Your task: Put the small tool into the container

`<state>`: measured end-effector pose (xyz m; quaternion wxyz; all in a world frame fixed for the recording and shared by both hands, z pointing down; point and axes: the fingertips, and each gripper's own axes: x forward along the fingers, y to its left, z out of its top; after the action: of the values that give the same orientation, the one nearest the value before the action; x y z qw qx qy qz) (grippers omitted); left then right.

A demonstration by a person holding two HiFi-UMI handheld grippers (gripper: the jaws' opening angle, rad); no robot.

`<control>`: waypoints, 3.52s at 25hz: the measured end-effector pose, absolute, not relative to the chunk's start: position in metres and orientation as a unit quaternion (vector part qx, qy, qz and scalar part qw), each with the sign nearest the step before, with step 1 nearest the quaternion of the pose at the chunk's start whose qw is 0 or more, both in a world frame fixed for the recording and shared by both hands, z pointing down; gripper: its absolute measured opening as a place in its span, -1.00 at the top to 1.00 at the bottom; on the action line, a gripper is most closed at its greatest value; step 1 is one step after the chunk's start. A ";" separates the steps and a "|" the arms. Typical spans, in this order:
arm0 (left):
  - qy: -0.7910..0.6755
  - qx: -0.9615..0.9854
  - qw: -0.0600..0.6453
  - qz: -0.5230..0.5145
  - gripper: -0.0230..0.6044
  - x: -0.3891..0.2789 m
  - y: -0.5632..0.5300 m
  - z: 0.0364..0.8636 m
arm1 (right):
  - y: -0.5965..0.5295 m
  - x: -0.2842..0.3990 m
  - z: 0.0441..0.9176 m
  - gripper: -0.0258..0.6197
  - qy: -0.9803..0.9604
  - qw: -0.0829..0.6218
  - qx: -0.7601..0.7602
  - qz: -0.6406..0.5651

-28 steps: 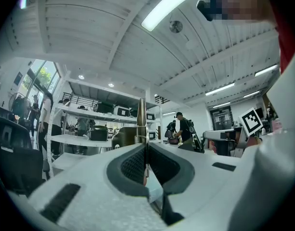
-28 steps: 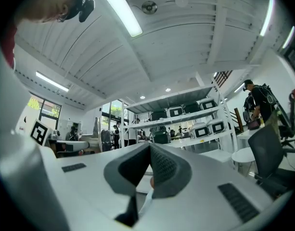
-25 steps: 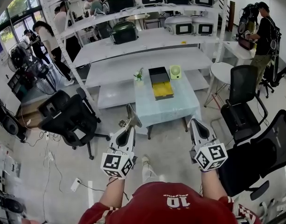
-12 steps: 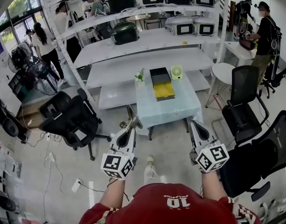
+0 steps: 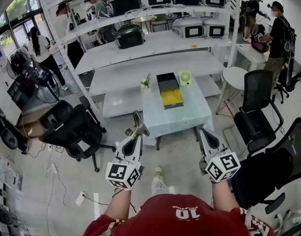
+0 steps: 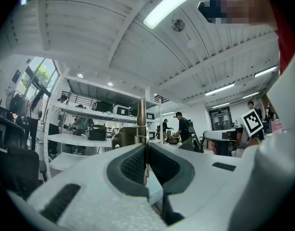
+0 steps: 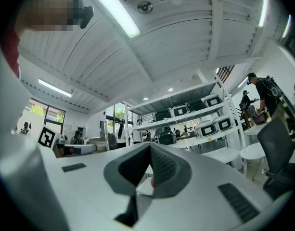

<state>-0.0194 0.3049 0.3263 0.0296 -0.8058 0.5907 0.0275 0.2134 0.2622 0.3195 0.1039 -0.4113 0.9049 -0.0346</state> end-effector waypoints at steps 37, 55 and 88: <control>0.519 -0.853 0.024 0.055 0.90 -0.125 -0.012 0.297 | -0.030 0.111 0.283 0.91 0.869 0.072 -0.488 -0.027; 0.479 -0.874 0.015 0.084 0.91 -0.174 -0.078 0.317 | -0.089 0.037 0.304 0.91 0.870 0.027 -0.491 -0.019; 0.481 -0.874 -0.032 0.058 0.90 -0.128 -0.215 0.347 | -0.250 0.055 0.327 0.91 0.896 0.063 -0.435 -0.068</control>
<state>-0.1281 -0.2152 0.3468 -0.0322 -0.8742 0.4811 0.0576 0.0553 -0.2498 0.3273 0.0631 -0.4351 0.8955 -0.0683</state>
